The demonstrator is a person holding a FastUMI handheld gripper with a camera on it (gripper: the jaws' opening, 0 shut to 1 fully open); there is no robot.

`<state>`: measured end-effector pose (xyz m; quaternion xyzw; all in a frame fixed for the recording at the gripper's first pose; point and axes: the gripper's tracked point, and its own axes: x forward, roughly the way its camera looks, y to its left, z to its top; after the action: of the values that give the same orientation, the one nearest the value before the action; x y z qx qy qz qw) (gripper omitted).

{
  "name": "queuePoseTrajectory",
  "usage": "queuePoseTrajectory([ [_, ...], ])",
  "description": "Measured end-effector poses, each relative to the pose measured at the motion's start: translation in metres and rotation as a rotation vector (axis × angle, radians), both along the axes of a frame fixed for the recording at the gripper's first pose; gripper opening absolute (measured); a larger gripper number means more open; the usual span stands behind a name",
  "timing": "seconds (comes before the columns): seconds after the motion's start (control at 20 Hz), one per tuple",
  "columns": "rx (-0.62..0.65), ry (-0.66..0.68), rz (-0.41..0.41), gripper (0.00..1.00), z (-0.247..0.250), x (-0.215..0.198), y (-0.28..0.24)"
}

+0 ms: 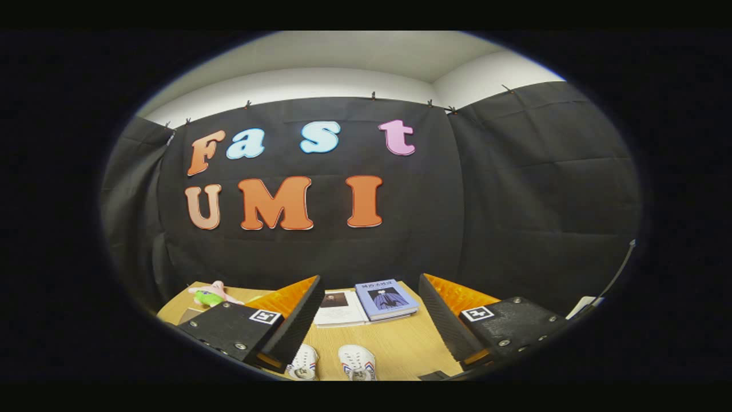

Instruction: Open the storage box then place both shoes into the box .Put the left shoe in first, then the right shoe, with the right side of both shoes facing outward in a uniform manner.

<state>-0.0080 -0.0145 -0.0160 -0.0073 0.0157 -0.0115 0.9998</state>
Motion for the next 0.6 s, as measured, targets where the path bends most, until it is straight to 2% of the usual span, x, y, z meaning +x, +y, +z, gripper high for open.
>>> queuePoseTrajectory([
  [0.4, 0.001, 0.009, -0.017, 0.99, -0.005, -0.002, -0.013],
  [0.6, 0.05, 0.051, 0.05, 0.99, -0.025, 0.002, 0.004],
])
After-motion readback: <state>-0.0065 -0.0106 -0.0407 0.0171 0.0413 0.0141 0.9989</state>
